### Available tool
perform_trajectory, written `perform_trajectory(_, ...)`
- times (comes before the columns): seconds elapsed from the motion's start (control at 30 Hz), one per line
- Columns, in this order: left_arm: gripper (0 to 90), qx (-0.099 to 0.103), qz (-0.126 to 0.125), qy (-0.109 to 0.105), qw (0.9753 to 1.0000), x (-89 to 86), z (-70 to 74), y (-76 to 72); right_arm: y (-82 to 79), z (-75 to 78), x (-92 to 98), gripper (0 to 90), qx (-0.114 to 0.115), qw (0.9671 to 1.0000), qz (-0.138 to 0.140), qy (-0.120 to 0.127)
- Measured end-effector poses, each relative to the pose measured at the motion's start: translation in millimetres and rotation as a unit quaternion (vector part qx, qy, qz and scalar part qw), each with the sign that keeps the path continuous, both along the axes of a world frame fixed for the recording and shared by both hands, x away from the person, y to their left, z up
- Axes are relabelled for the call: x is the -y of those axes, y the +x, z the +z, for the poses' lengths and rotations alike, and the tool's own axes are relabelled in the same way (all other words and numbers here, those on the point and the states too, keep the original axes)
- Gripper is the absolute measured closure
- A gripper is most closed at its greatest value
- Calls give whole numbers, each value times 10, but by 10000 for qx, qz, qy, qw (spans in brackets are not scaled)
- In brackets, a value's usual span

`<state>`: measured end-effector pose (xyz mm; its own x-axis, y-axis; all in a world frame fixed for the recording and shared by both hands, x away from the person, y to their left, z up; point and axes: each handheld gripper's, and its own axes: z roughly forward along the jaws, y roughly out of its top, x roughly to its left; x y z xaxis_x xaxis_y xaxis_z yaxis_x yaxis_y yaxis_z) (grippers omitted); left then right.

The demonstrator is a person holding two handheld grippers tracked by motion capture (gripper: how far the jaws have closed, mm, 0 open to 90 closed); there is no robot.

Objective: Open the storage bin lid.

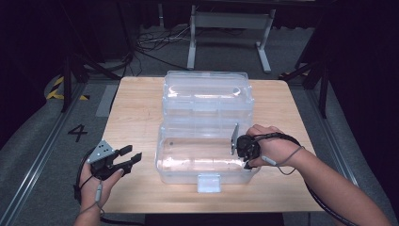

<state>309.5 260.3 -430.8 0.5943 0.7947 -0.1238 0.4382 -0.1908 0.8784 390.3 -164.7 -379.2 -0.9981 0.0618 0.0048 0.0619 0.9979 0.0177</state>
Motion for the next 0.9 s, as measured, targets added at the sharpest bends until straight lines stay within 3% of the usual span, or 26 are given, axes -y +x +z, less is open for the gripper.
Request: perform_trajectory(0.9, 492, -19, -3, -3, 10000, 2, -5, 2, 4, -125, 27, 703, -92, 10000, -20, 22)
